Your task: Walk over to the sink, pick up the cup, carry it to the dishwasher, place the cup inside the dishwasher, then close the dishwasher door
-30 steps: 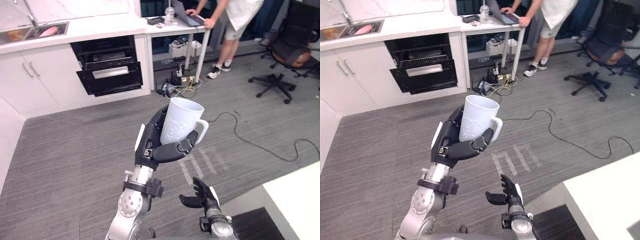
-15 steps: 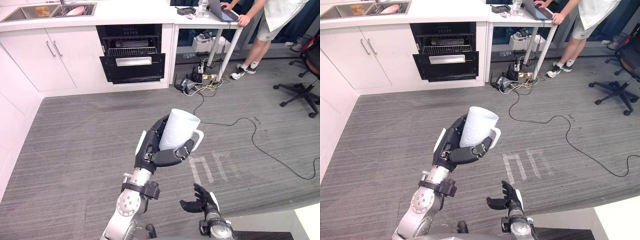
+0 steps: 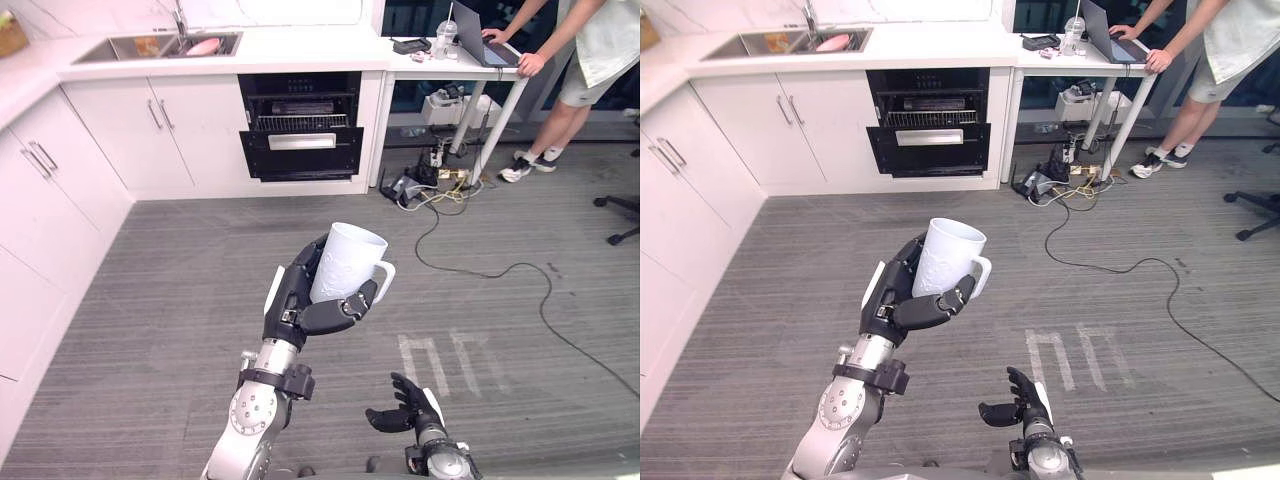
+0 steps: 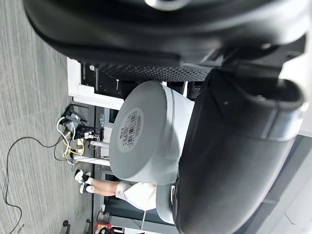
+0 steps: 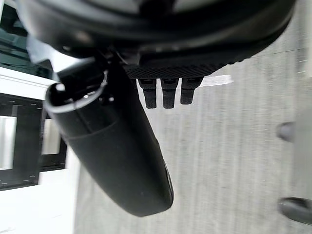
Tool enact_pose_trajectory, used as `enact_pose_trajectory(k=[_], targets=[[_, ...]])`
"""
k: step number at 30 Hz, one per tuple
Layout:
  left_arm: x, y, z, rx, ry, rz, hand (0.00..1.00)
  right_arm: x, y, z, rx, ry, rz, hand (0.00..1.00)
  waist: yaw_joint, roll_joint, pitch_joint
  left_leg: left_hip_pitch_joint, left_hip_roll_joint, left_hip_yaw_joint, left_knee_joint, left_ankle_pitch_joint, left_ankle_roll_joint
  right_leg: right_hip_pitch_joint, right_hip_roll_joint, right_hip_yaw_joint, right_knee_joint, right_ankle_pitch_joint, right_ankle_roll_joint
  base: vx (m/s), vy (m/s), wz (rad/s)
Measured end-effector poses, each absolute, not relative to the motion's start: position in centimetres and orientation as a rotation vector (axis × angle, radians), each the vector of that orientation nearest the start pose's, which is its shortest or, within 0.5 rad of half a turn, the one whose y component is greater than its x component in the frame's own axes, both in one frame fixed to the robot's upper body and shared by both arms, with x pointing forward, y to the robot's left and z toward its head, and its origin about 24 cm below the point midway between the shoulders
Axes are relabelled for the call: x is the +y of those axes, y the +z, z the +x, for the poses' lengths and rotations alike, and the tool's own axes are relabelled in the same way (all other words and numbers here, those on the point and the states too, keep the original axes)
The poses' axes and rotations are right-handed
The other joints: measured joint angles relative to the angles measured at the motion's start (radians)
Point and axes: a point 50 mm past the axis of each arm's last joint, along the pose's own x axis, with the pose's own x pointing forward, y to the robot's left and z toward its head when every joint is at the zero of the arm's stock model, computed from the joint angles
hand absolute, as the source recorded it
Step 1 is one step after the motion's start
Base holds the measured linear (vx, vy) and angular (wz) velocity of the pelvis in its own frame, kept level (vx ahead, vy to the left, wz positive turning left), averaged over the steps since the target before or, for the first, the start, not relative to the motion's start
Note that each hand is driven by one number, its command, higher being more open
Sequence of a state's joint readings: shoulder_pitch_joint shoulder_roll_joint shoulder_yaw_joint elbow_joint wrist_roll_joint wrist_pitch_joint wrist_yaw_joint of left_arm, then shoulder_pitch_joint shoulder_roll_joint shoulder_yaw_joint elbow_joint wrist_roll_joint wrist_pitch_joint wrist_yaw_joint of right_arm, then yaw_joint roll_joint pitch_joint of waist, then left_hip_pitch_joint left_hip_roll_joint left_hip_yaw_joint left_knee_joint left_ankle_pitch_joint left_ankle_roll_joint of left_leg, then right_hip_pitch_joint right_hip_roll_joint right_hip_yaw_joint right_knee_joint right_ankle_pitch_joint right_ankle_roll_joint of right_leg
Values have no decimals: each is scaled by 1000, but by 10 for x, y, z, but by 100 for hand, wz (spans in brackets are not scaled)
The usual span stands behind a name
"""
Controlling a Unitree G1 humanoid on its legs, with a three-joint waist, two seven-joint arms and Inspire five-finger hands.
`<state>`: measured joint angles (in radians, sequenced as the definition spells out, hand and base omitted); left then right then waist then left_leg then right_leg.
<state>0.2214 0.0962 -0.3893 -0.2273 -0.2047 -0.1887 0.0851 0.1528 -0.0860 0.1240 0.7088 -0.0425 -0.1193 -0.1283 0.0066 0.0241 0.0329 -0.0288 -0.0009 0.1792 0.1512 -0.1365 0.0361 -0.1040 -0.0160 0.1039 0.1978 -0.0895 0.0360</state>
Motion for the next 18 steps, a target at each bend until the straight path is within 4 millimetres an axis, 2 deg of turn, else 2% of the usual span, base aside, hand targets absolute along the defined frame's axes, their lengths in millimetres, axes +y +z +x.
enact_pose_trajectory(k=[3, 4, 7, 10, 11, 12, 14, 18], targets=[[90, 58, 197, -133, -236, -225, 30, -171, -120, 148, 713, -45, -203, 90, -1, -5, -1, 12, 16, 0, -32, 10, -15, 23, 17, 1, -56, 26, -12, 70, -91, -6], [117, 26, 194, -6, -132, -161, 30, -175, -126, 144, 749, -46, -251, 90, -4, -10, -21, 44, -44, -20, -180, 129, 20, 55, -29, -7, -191, 135, 32, 0, 0, 0], [117, 26, 194, -6, -132, -161, 30, -176, -126, 144, 749, -46, -251, 90, -5, -10, -21, 44, -44, -18, -178, 129, 20, 54, -28, -5, -190, 135, 32, 0, 0, -5], [118, 26, 194, -3, -119, -162, 30, -176, -127, 142, 756, -47, -248, 90, 0, -6, -21, 26, -29, 24, -92, 75, 20, 52, -19, 30, -186, 135, 31, 1, -11, -31], [117, 26, 195, -6, -122, -168, 30, -179, -129, 137, 770, -56, -248, 90, -24, -4, -22, 9, -26, 13, -61, 58, 18, 57, -21, 13, -190, 133, 29, 1, -23, 4], [115, 26, 196, -7, -122, -174, 30, -180, -129, 134, 777, -65, -243, 90, -31, -4, -22, 3, -25, 6, -51, 51, 11, 57, -21, 5, -192, 132, 27, 1, -25, 31], [113, 23, 196, 8, -113, -193, 30, -186, -132, 126, 803, -95, -229, 90, -34, -3, -20, -6, -21, -3, -38, 49, 11, 63, -23, -22, -203, 132, 24, 4, -38, 19], [115, -1, 193, 126, -83, -190, 30, -192, -137, 113, 850, -151, -173, 90, -35, 6, -14, -5, -5, -40, -14, 42, 2, 96, -31, -126, -220, 127, 11, 22, -72, 25]])
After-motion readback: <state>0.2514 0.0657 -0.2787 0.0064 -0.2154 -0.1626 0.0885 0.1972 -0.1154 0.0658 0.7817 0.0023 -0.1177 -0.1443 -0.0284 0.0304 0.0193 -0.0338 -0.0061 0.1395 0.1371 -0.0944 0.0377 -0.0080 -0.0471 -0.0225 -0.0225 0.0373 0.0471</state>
